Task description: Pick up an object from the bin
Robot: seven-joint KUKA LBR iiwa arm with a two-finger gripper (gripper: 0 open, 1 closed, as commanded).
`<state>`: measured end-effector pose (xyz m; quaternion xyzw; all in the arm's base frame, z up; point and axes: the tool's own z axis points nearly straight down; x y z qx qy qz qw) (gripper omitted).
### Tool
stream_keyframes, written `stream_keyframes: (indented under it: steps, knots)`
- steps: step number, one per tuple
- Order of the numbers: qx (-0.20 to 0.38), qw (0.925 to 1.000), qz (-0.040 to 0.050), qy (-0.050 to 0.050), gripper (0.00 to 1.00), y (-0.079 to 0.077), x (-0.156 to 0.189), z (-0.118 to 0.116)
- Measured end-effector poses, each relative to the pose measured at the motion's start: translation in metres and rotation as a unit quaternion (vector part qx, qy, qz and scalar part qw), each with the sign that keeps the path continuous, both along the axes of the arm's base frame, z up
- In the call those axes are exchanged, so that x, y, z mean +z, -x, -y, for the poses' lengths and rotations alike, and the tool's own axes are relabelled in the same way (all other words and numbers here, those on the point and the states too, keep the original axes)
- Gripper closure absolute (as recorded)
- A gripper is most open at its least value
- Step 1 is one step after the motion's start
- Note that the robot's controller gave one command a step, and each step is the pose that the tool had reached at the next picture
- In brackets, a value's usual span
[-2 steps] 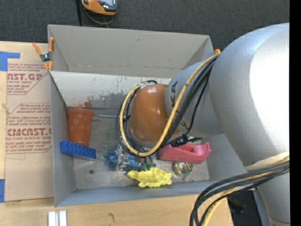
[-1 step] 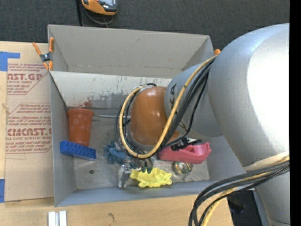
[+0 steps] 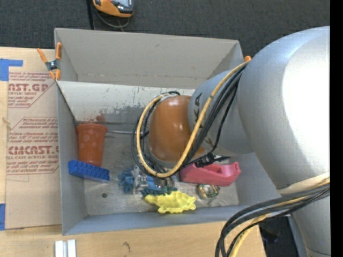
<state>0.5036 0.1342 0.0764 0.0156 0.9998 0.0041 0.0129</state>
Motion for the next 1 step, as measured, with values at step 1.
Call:
stream_keyframes:
  steps: [1]
  knots:
    - [0.002, 0.9999, -0.0126, 0.002, 0.00, 0.0070, -0.0041, -0.0003]
